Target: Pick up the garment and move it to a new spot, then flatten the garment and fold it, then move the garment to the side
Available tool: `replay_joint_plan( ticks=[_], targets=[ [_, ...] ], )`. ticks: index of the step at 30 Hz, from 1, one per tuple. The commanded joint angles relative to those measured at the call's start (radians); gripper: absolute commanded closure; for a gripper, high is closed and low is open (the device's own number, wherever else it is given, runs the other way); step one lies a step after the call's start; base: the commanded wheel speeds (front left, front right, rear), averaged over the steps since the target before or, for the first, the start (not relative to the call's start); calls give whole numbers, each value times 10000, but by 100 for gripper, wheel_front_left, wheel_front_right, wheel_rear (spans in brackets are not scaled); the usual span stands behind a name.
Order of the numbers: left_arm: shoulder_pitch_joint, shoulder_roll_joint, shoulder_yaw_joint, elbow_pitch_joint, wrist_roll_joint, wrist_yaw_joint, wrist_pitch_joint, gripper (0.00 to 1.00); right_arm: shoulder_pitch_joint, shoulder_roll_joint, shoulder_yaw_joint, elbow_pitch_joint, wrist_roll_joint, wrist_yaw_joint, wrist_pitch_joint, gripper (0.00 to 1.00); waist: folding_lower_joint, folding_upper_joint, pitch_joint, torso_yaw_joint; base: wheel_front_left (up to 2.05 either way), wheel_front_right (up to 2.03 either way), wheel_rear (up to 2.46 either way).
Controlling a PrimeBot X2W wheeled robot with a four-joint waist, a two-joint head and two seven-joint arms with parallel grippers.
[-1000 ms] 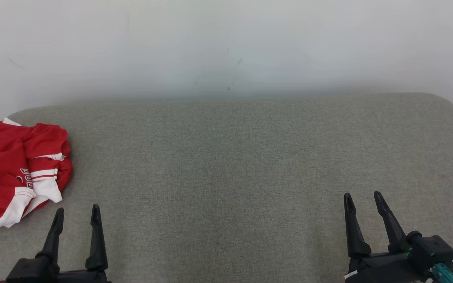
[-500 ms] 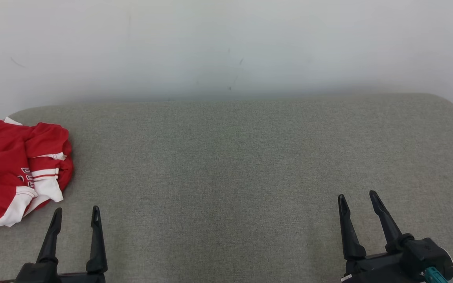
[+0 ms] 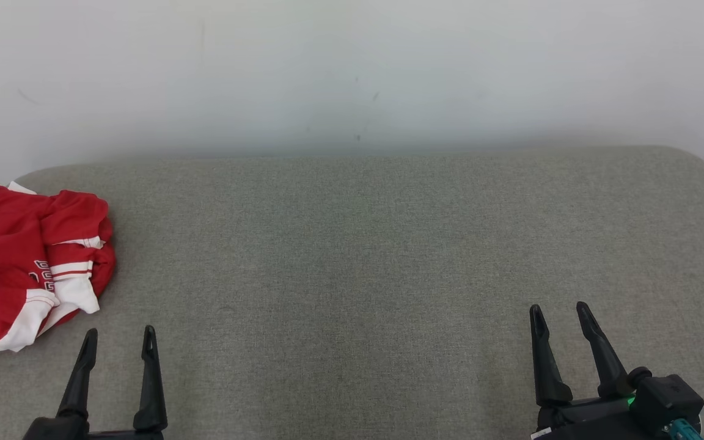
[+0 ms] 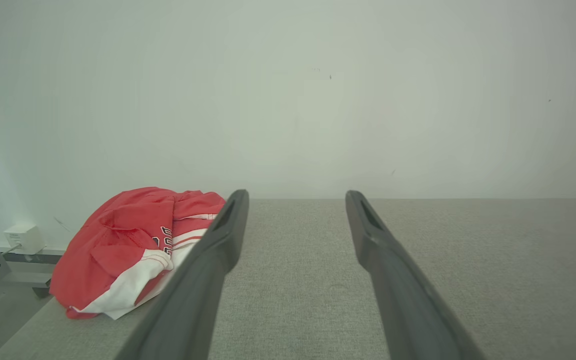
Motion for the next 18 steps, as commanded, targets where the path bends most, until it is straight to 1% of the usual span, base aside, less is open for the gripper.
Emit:
replay_joint_plan(
  ticks=[1, 8, 18],
  targets=[
    [84, -46, 78, 21, -73, -63, -14, 0, 23, -28, -15, 21, 101, -21, -11, 0, 0, 0, 8, 8, 0, 0, 0],
    [69, -113, 193, 225, -31, -234, -14, 0, -32, -37, -5, 157, 263, -21, 40, 0, 0, 0, -21, 14, 0, 0, 0],
    [72, -157, 186, 314, 11, -179, -14, 0, -3, -110, 8, 23, 96, -21, 254, 0, 0, 0, -40, 16, 0, 0, 0]
  ],
)
